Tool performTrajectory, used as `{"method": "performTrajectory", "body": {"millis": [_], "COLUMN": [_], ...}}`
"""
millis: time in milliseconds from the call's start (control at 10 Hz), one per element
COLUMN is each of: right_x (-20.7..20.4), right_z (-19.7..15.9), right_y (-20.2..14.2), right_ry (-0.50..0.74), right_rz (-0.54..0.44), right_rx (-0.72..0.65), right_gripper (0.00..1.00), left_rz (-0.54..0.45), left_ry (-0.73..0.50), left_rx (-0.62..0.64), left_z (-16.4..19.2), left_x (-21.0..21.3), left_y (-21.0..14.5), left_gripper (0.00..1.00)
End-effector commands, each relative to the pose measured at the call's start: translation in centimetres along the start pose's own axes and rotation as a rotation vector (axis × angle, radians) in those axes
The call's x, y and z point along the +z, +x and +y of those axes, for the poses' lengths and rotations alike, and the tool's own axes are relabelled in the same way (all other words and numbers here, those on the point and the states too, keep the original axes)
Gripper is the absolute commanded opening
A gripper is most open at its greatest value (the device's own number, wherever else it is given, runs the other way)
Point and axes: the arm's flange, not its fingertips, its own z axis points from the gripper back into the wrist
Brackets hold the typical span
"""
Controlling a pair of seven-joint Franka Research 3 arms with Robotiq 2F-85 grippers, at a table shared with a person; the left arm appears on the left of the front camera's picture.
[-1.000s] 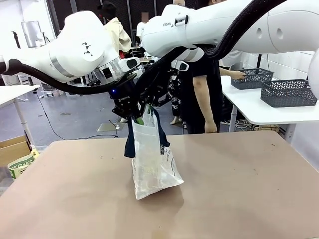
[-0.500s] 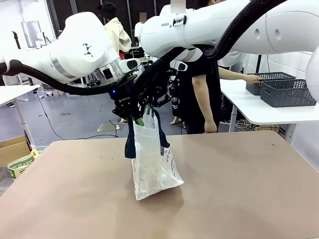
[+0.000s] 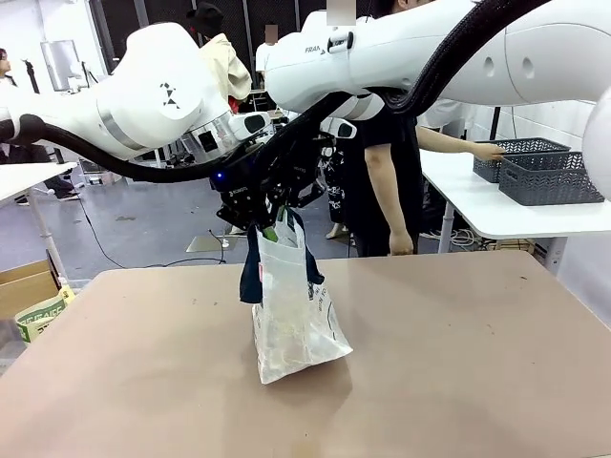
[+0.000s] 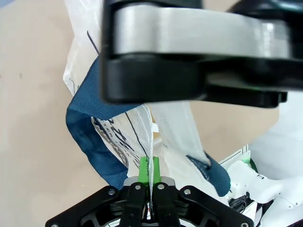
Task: Transfer purchased items from the store into the shopping bag.
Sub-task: Move the Reusable shopping bag to the right side of the table.
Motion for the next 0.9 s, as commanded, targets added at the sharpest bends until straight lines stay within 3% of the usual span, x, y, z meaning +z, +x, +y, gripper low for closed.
{"method": "performTrajectory", "body": {"millis": [0, 100, 200, 600, 800], "right_x": [0.1, 0.2, 0.2, 0.2, 0.2], "right_z": [1.0, 1.0, 1.1, 1.1, 1.1], "right_y": [0.3, 0.3, 0.4, 0.4, 0.5], "right_ry": [0.002, 0.009, 0.011, 0.017, 0.021], "right_rz": [-0.02, -0.018, -0.017, -0.022, -0.021], "right_rx": [-0.046, -0.047, -0.046, -0.046, -0.047], "right_gripper": [0.0, 0.0, 0.0, 0.0, 0.0], "left_rz": [-0.038, -0.045, -0.057, -0.097, -0.089], "left_ry": [-0.015, -0.015, -0.011, -0.085, -0.096], "left_rx": [0.003, 0.007, 0.011, 0.013, 0.014], "left_z": [-0.4, -0.3, -0.2, 0.1, 0.1], "left_x": [0.4, 0.5, 0.6, 1.8, 2.0], "left_y": [0.5, 0.5, 0.4, 0.1, -0.1], "left_gripper": [0.0, 0.04, 0.17, 0.97, 1.0]}}
